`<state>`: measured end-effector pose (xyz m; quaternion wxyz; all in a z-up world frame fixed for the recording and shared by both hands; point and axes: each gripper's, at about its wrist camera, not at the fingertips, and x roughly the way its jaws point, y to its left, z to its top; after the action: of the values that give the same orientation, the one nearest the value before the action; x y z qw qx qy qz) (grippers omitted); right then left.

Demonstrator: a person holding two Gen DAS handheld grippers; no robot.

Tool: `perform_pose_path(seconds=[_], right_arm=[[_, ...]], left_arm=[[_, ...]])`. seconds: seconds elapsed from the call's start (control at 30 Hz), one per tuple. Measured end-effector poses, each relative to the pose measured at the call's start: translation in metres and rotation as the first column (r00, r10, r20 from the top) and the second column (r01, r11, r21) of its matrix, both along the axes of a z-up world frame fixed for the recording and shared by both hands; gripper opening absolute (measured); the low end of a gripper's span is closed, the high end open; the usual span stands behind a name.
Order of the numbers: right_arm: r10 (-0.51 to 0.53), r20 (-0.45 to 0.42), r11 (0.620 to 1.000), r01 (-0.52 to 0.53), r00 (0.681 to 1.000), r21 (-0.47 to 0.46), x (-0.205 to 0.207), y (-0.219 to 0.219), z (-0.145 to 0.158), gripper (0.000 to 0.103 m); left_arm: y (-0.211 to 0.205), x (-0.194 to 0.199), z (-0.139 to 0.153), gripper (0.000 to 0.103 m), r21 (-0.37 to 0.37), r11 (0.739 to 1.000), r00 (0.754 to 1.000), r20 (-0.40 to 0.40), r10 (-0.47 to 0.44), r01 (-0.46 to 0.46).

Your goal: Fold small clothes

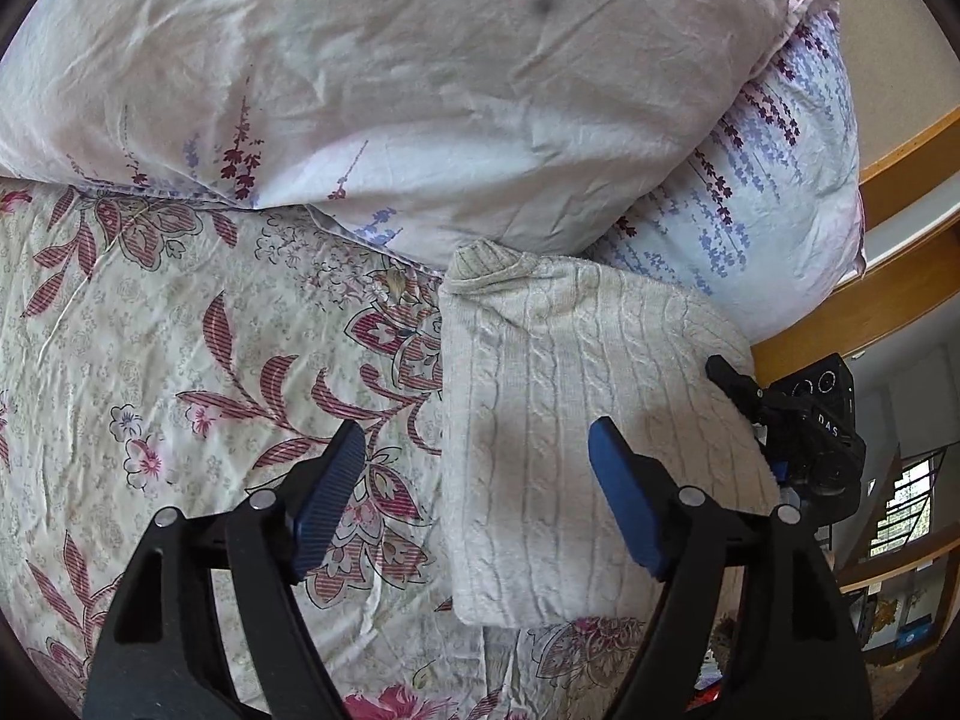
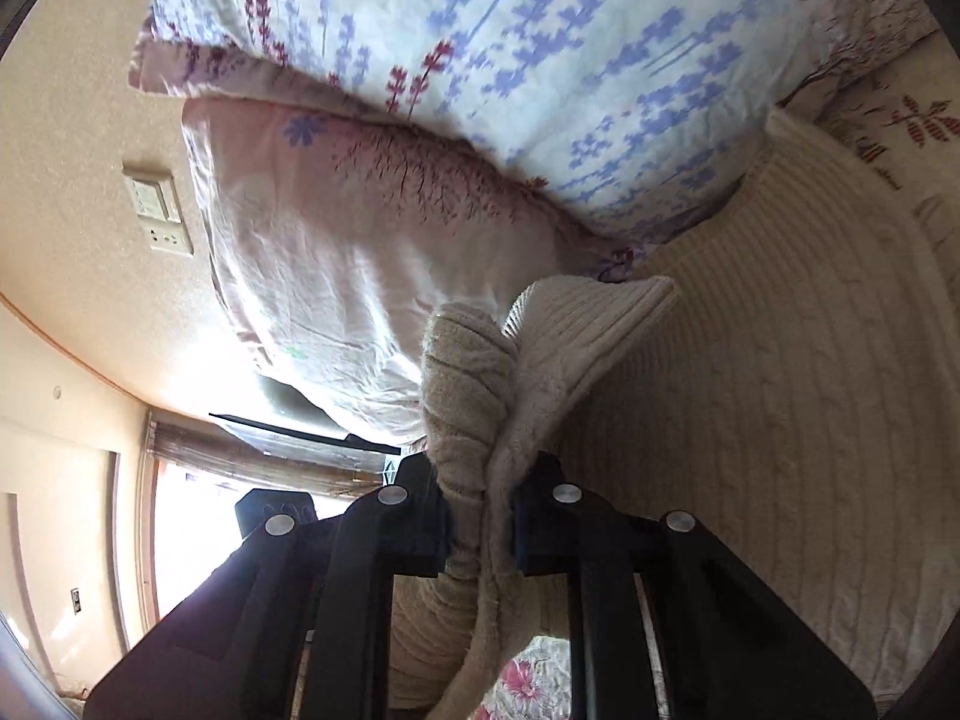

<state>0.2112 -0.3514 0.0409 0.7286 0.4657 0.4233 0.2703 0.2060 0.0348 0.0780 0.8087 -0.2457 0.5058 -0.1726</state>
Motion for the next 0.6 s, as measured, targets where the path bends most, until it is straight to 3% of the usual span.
perform_pose_path(seconds=[0.13,0.23,0.33,0.4,0.5,0.6], right_arm=[[-0.070,0.009,0.996,0.070,0.998,-0.049,0.004,-0.040,-0.004,0.015],[-0.090,0.045,0.990,0.094,0.995,-0.101,0.006,-0.060,0.010,0.015],[-0.077,0.064,0.972,0.089,0.995,-0.218,0.007,-0.065,0.010,0.015],[-0.077,0.016,0.957,0.078,0.997,-0.279,0.008,-0.059,-0.006,0.015],[-0.081,-0.030,0.952,0.069,0.996,-0.298,0.003,-0.055,-0.026,0.015],[-0.061,0.034,0.933,0.069,0.998,-0.354,0.001,-0.044,-0.016,0.015]], left_arm=[[-0.015,0.000,-0.004,0.077,0.011,0.999,0.999,-0.006,-0.044,0.044],[-0.026,0.000,-0.007,0.077,0.024,0.997,0.997,-0.013,-0.075,0.075],[-0.036,0.000,-0.010,0.078,0.031,0.994,0.995,-0.015,-0.102,0.103],[-0.041,-0.001,-0.013,0.078,0.042,0.992,0.993,-0.016,-0.115,0.116],[-0.045,-0.002,-0.016,0.079,0.052,0.990,0.991,-0.021,-0.131,0.132],[-0.048,-0.003,-0.018,0.081,0.062,0.988,0.990,-0.019,-0.139,0.140]])
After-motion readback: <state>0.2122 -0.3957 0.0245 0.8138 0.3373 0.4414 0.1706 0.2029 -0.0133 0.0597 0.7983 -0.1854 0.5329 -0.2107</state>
